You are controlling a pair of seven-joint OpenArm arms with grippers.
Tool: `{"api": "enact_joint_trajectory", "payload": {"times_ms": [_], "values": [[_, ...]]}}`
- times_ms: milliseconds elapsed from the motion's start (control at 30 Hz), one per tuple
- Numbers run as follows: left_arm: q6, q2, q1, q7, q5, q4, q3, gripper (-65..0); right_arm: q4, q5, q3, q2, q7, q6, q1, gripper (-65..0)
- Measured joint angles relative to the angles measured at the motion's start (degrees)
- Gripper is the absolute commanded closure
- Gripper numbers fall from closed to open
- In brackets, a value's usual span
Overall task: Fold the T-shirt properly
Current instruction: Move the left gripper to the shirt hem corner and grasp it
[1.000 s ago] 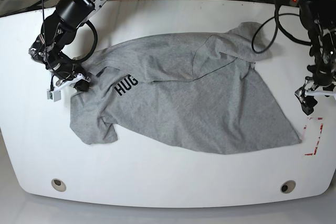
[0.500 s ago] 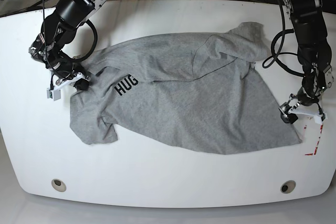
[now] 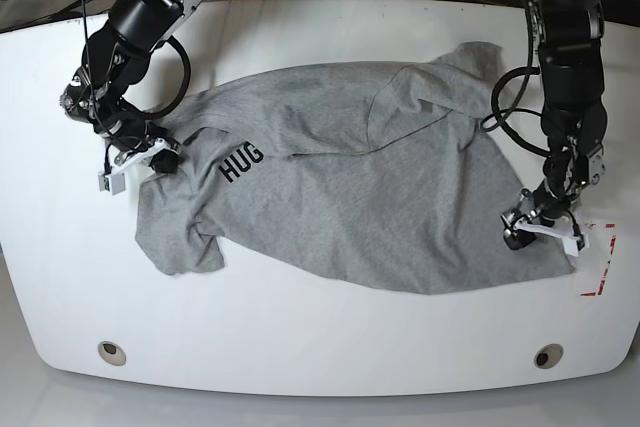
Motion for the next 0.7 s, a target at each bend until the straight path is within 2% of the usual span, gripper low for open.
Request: {"api": "enact_joint_trajectory", "payload": {"times_ms": [167,233,367,400,567,700], "values": [[-3.23,1.11,-1.73,-3.17,-0.42,-3.91,1.55,-40.7,0.0,-0.02,-0.02,0.15,-0.02,0.0,0.0,0.0],[-3.8,1.4,-2.08,-3.69,-0.57,-5.68,1.77,-32.2,0.0,0.02,-0.02,0.26,0.02,0.0,-0.13,0.0],[-3.8,1.57,-1.88,-4.52,-1.11,-7.69,2.03,-2.8,0.0,0.0,-0.02,0.31,0.02,0.0,-0.13,0.0],[-3.82,1.53,-1.66,-4.55,-1.33,-7.82,2.01,0.0,0.0,0.0,-0.02,0.31,0.02,0.02,-0.13,0.0],[-3.67,1.27,-0.87,-3.67,-1.6,-6.82,1.77,0.0,0.0,0.0,-0.17,0.31,0.02,0.0,-0.13,0.0],[-3.3,0.24,3.93,-0.94,-1.18,1.4,2.08,0.0,-0.02,0.02,-2.47,1.29,-0.02,-0.02,-0.11,0.0]]}}
